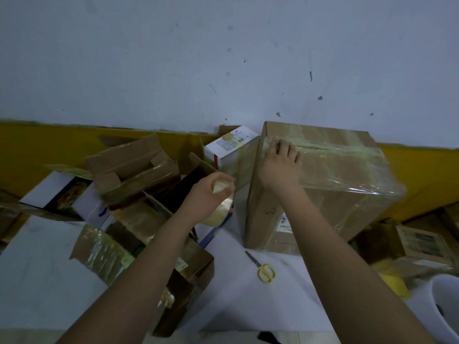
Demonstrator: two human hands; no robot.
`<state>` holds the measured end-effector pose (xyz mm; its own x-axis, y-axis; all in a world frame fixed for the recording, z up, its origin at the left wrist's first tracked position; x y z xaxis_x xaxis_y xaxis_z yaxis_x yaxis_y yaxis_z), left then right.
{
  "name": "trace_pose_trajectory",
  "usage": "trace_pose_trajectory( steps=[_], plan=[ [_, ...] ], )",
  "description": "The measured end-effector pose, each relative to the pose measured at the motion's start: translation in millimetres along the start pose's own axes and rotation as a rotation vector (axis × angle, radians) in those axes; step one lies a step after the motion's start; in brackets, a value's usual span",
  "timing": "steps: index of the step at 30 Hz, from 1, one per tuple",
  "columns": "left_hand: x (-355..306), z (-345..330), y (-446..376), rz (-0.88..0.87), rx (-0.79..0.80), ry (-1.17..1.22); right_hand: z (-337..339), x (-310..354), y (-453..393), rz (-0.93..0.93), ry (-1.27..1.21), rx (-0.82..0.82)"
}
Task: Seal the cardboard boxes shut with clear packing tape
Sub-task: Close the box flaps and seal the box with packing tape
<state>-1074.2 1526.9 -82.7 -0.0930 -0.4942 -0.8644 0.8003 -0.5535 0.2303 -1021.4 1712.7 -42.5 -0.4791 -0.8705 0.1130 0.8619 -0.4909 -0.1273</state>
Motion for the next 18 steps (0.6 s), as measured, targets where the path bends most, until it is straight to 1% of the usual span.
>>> trace_pose_trajectory(
  steps=[2,3,5,7,9,13,14,16,17,18],
  plan=[
    [-0.6,-0.5,4.1,-0.007,0.016,0.006,-3.7,-3.2,-1.0,0.027,-0.041,0.077],
    [-1.3,-1.2,6.0,-0.01,0.017,0.007,-2.6,-3.4,-0.6,0.046,-0.041,0.063],
    [-3.2,-2.3,9.7,-0.02,0.009,0.019,1.5,-2.6,0.5,0.101,-0.01,-0.026],
    [-7.2,-4.0,14.6,-0.017,0.049,0.131,3.8,-3.5,2.3,0.135,-0.016,-0.078],
    [-11.0,-6.3,19.5,0.012,0.125,0.294,3.4,-6.0,1.1,0.156,-0.078,-0.094],
    [-17.4,-8.5,29.9,0.004,0.169,0.381,4.9,-15.9,-9.1,0.144,-0.299,-0.165],
    [-18.1,-9.4,32.5,0.007,0.18,0.397,8.1,-16.8,-7.4,0.146,-0.339,-0.194],
    [-15.4,-12.7,36.6,0.027,0.213,0.429,17.8,-15.3,7.9,0.175,-0.393,-0.346],
    [-13.9,-14.3,38.2,0.033,0.225,0.452,22.3,-12.0,20.6,0.226,-0.44,-0.43],
    [-11.8,-16.0,39.6,0.037,0.234,0.475,26.7,-6.2,35.5,0.298,-0.528,-0.449]
  ],
)
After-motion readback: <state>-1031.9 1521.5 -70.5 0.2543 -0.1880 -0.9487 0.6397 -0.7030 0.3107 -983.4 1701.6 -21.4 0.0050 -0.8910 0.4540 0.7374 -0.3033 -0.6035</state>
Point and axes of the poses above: each hand's wrist, its own y-axis away from the middle knuckle, its own z-axis out of the back of the hand, x = y × z, the point moved 3 cm from there along -y, towards the middle knuckle, and after that the axes turned 10 degrees about z, right-handed, at the moved point
